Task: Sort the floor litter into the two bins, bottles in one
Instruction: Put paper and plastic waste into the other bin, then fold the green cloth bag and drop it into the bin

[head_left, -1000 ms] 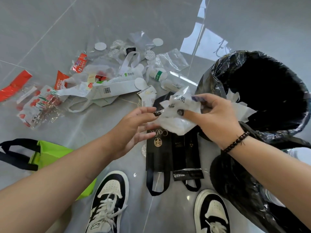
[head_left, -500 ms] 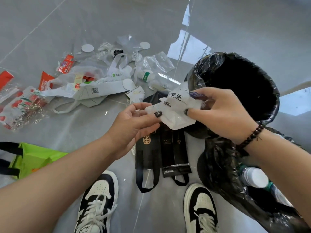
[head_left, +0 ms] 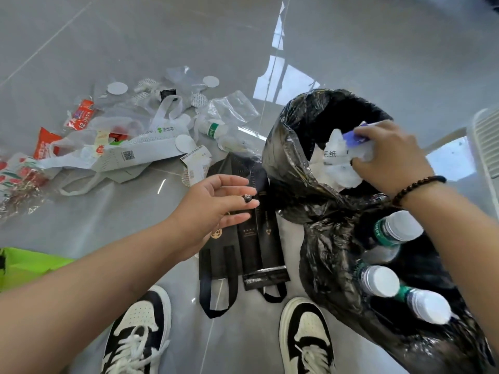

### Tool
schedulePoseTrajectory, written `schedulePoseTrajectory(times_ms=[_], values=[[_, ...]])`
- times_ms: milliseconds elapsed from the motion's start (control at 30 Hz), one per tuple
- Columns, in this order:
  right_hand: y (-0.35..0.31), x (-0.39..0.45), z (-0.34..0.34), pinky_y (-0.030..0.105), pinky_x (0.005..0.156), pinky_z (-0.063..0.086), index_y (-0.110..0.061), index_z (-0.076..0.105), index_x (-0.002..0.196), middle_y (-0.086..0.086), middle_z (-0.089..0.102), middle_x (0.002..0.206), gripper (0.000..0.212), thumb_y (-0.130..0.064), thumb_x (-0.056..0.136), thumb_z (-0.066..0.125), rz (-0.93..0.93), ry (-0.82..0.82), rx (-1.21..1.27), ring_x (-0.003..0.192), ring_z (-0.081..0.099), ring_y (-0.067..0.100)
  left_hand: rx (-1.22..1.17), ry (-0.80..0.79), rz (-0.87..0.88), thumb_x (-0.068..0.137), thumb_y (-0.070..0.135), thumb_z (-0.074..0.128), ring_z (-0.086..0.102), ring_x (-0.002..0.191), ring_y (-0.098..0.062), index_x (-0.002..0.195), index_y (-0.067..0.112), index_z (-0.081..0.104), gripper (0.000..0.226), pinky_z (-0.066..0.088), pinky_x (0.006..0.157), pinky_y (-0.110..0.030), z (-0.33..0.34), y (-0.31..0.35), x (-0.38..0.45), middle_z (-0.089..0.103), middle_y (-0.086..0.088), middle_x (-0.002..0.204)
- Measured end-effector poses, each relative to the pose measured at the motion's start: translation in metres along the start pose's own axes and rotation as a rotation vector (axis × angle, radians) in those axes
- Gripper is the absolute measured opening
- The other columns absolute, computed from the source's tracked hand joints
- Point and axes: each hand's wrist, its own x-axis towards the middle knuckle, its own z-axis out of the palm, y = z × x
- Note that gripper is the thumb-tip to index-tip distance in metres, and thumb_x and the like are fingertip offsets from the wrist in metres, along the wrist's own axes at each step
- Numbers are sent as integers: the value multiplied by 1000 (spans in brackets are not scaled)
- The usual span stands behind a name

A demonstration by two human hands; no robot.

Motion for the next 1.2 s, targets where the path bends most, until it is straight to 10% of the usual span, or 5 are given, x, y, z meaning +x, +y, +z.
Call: schedulePoseTrajectory(times_ms=[500,667,967,1067,1200], values=[[3,12,20,26,99,36,-20,64,117,5,54,129,37,-21,80,69,56,-12,253,118,52,21,-3,122,-114,82,-8,66,72,88,-19,102,11,64,28,55,73,-31,-19,-35,4,75,-6,96],[-60,-22,16,34,100,44,-11,71,99,9,58,121,23,-5,80,61,-356,227,409,115,53,21,23,289,-180,85,-4,64,72,86,-15,103,15,64,26,53,70,-29,-69,-62,-1,75,-3,97],[-215,-69,83,11,95,26,-19,65,106,-4,47,128,21,-18,86,59,-656,-430,471,121,43,11,429,674,-35,86,4,57,64,77,-15,94,17,62,16,46,67,-26,-170,-44,-8,69,-8,103],[-254,-79,104,20,98,34,-18,64,108,-2,46,128,22,-19,87,59,-643,-530,484,118,46,14,997,842,-260,78,27,66,40,129,-30,129,15,46,56,39,100,-38,-204,-48,-12,41,-12,141],[-279,-87,119,35,99,41,-18,62,109,-1,45,127,23,-20,87,59,-633,-658,467,117,47,17,951,848,-653,74,50,74,-19,146,-36,152,16,-12,121,6,118,-56,-225,-60,-19,-24,-9,158]])
